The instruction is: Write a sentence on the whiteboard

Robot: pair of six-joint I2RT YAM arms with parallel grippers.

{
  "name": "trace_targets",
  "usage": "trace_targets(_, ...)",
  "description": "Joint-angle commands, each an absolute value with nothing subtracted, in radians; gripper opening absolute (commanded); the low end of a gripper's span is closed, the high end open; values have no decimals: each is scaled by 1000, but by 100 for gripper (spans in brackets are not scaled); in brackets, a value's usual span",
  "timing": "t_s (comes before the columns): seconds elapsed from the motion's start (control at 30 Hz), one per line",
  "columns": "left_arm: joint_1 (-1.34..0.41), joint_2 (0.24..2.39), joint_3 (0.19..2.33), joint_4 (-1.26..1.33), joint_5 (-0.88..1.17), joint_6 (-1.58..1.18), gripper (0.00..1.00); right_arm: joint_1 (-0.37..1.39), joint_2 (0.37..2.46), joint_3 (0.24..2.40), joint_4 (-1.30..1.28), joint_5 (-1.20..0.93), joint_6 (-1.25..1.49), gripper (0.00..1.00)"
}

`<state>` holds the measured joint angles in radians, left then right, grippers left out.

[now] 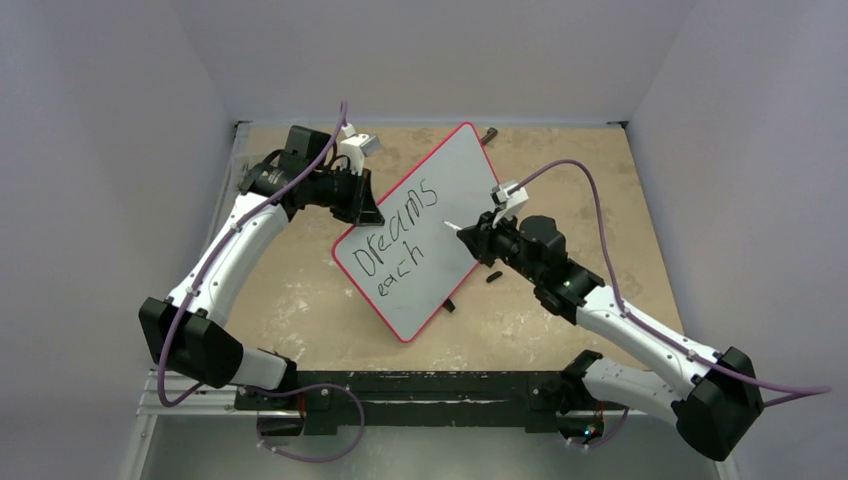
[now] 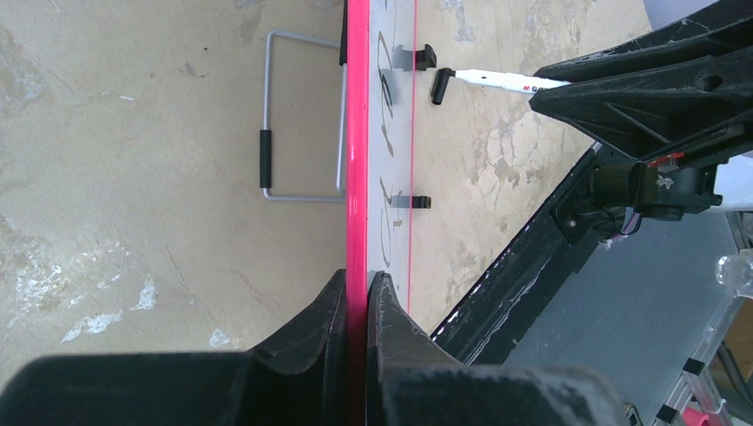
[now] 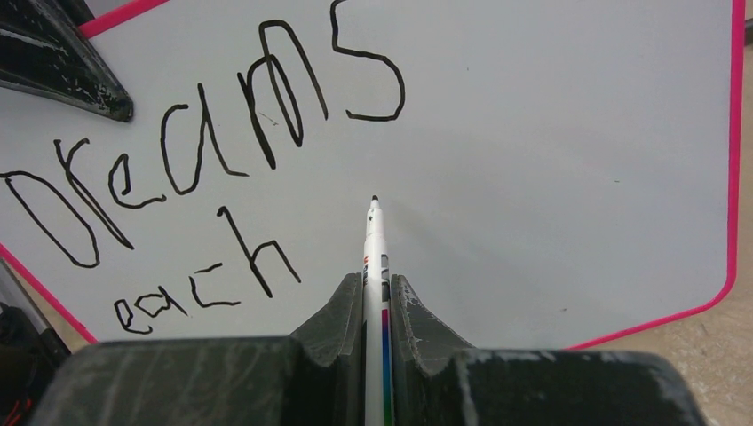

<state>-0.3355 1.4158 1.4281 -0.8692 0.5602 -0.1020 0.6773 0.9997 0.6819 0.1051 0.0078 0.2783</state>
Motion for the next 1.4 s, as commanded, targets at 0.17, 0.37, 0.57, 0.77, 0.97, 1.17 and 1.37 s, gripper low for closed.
trace_targets(0.17, -334, 1419, 1430, -862, 374, -21, 0, 673, 1042, 695, 165, 8, 250, 0)
trace_targets(0.37, -334, 1424, 1431, -862, 380, -24, 0, 672, 1054, 701, 161, 16, 242, 0)
trace_targets(0.57, -334, 1425, 1431, -863, 381, -23, 0, 673, 1073, 703, 167, 16, 245, 0)
trace_targets(0.77, -334, 1425, 1431, -863, 382, -23, 0, 673, 1091, 712, 170, 3, 242, 0)
trace_targets(0.97, -334, 1426, 1431, -863, 384, -25, 0, 673, 1108, 721, 176, -21, 236, 0)
trace_targets(1.17, -333, 1430, 1431, -863, 388, -25, 0, 673, 1125, 734, 173, -33, 211, 0)
trace_targets(1.37, -333, 1429, 1431, -863, 385, -24, 0, 673, 1142, 741, 172, -107, 199, 0)
